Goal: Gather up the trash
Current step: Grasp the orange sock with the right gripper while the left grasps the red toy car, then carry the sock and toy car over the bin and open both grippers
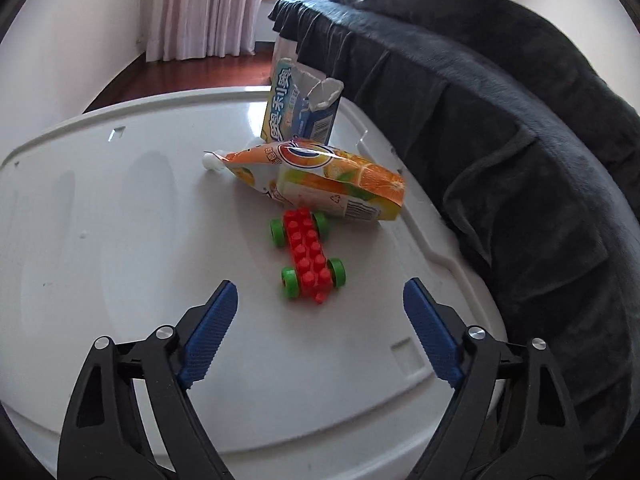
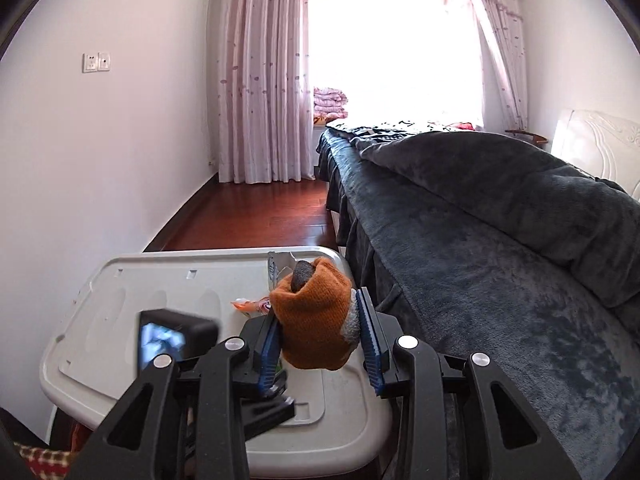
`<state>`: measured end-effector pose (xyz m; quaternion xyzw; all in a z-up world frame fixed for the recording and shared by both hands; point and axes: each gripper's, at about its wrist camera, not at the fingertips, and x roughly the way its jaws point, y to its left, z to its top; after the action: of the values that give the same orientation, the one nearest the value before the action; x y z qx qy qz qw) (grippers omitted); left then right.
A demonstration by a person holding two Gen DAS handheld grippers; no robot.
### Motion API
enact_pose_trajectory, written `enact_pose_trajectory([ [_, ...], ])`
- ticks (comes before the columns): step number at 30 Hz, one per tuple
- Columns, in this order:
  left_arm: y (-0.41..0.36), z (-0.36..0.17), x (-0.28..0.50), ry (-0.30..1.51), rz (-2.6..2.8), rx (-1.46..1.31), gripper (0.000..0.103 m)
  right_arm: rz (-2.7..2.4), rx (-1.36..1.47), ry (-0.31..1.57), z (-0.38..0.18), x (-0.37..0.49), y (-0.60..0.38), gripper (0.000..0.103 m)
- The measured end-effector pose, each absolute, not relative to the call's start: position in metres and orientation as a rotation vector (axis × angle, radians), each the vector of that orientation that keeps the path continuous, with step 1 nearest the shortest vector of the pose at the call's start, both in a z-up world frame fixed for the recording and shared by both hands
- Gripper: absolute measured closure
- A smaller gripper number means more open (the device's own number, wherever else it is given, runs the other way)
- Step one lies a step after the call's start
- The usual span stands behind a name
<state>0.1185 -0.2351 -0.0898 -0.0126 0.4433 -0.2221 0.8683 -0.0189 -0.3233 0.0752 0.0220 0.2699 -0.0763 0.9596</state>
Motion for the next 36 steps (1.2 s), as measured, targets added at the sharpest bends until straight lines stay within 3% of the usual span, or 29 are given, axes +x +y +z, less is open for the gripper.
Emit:
enact_pose_trajectory([
  [6, -0.25, -0.101, 0.14, 0.918, -0.401, 0.031, 0.026, -0.142, 0.079, 0.557, 0.071, -0.021, -0.333, 0.068],
  [9, -0.256, -0.111, 0.149, 0.944, -0.399, 0.059, 0.044, -0.14, 0.093, 0.558, 0.072, -0.019, -0.336, 0.068],
  [11, -0.258, -0.114, 0.153, 0.945, -0.402, 0.071, 0.062, -0.135, 0.096, 0.556, 0.073, -0.019, -0.336, 0.068],
  [12, -0.258, -0.114, 0.155, 0.948, -0.407, 0.067, 0.065, -0.133, 0.097, 0.556, 0.073, -0.021, -0.335, 0.068],
  [25, -0.216, -0.097, 0.138, 0.928, -0.403, 0.08, 0.066, -0.129, 0.114, 0.551, 0.073, -0.02, -0.34, 0.068],
  [36, -0.145, -0.058, 0.076, 0.848, -0.326, 0.068, 0.066, -0.065, 0.069, 0.584, 0.064, -0.023, -0.294, 0.068],
])
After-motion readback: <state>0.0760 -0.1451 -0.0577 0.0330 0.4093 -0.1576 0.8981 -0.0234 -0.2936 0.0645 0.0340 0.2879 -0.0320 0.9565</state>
